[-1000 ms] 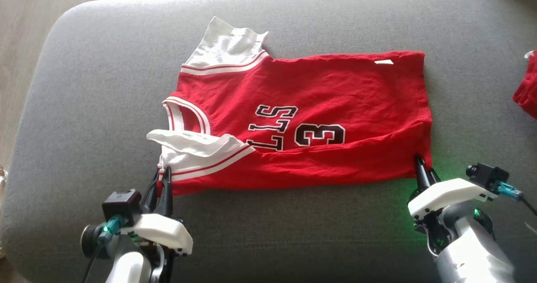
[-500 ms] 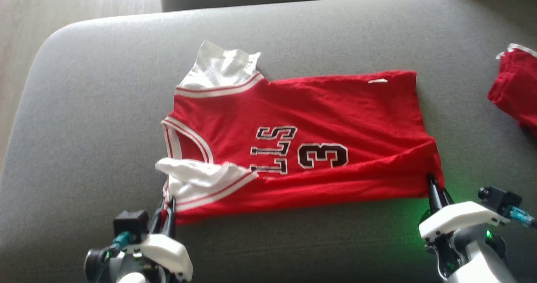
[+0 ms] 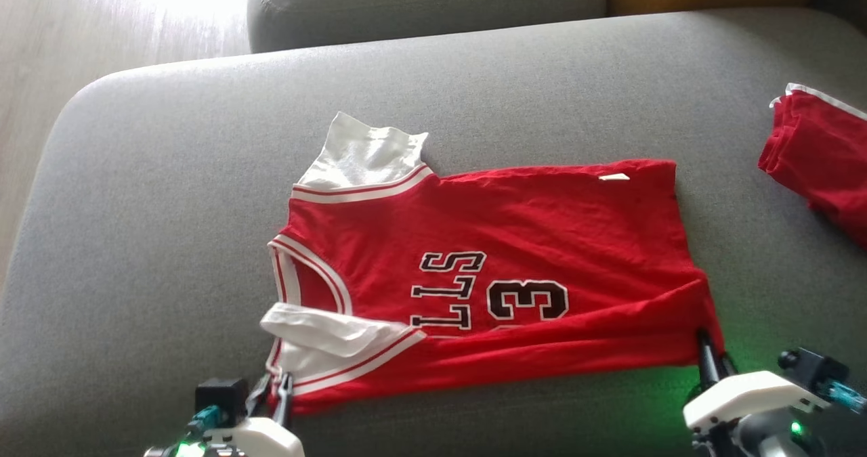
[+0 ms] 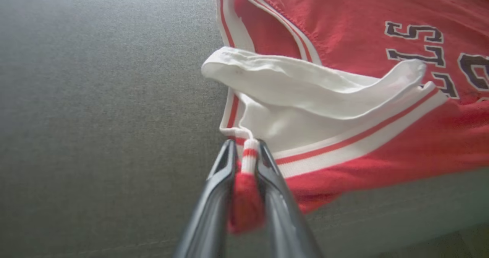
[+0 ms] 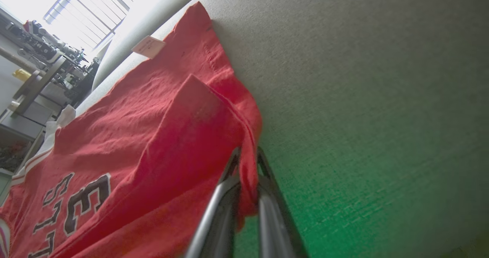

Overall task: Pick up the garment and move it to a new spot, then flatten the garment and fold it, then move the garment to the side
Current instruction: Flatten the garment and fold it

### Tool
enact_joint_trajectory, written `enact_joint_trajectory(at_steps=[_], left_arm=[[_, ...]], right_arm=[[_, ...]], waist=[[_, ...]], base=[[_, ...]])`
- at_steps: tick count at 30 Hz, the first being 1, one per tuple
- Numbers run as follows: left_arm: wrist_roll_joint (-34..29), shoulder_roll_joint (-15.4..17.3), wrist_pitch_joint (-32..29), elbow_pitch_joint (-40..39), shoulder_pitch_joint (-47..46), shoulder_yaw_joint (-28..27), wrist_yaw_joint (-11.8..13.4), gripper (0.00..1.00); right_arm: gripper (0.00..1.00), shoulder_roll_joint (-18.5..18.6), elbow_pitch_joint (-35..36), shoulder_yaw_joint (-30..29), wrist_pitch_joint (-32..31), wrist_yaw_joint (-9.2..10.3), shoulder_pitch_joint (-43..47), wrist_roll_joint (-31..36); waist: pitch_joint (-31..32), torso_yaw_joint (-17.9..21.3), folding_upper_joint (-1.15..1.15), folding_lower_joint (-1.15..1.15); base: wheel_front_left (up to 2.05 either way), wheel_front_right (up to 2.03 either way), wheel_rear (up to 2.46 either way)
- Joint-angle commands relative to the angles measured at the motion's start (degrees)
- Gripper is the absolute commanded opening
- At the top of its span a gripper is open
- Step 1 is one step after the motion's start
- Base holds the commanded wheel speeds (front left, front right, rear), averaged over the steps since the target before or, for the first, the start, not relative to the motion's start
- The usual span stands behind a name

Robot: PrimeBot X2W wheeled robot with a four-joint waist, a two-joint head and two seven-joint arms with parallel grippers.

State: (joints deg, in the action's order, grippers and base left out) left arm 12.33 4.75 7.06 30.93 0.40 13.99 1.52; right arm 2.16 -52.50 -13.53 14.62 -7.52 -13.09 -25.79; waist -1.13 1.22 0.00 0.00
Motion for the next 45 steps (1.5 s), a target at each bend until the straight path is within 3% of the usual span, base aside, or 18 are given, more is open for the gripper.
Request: enact_joint_trajectory(at_steps=[1,9,15,20,24,28,38,45], left_arm=[[0.4,1.5,0.4,-1.8,-1.3,-2.2,0.4,1.0],[1.0,1.1,3.8,-4.8,-2.0,-3.2,2.4,1.0],[1.1,0.7,7.6,-11.3,-3.6,-5.6,4.1,1.0],[0.2,-0.5,7.9,-21.4,-3.7,-10.0,5.7,1.0],[-0.8,-1.4,7.9,-25.5,-2.7,-12.1,5.7,1.0],[-1.2,-1.7,7.9,-26.9,-1.8,-12.8,5.5,1.0],[0.6,-1.9,7.9,-25.5,-1.4,-11.3,5.6,1.0],[-2.2,-1.2,7.9,-22.5,-6.7,-11.9,2.5,1.0]], right_arm=[[1.0,0.7,1.5,-0.2,0.4,0.03,-1.2,0.2],[1.0,0.7,7.1,-2.1,0.4,0.03,-2.1,2.6],[1.0,0.7,22.4,0.5,0.4,0.03,-0.8,8.1],[1.0,0.7,36.9,5.5,0.4,0.03,1.9,12.6],[1.0,0.7,44.2,7.5,0.4,0.03,4.4,15.5],[1.0,0.7,47.3,7.9,0.4,0.03,6.8,15.5],[1.0,0.7,47.3,9.1,0.4,0.03,8.1,15.1],[1.0,0.7,48.1,10.1,0.4,0.03,5.8,15.1]], waist=[[0.0,-0.1,0.0,0.0],[-0.6,-0.6,0.0,0.0],[-2.0,-0.6,0.0,0.0],[-3.6,-0.3,0.0,0.0],[-4.6,0.2,0.0,0.0],[-5.1,0.4,0.0,0.0],[-5.5,0.9,0.0,0.0],[-9.6,4.4,0.0,0.0]], base=[[0.0,0.0,0.0],[0.0,0.0,0.0],[0.0,0.0,0.0],[0.0,0.0,0.0],[0.0,0.0,0.0],[0.0,0.0,0.0],[0.0,0.0,0.0],[0.0,0.0,0.0]])
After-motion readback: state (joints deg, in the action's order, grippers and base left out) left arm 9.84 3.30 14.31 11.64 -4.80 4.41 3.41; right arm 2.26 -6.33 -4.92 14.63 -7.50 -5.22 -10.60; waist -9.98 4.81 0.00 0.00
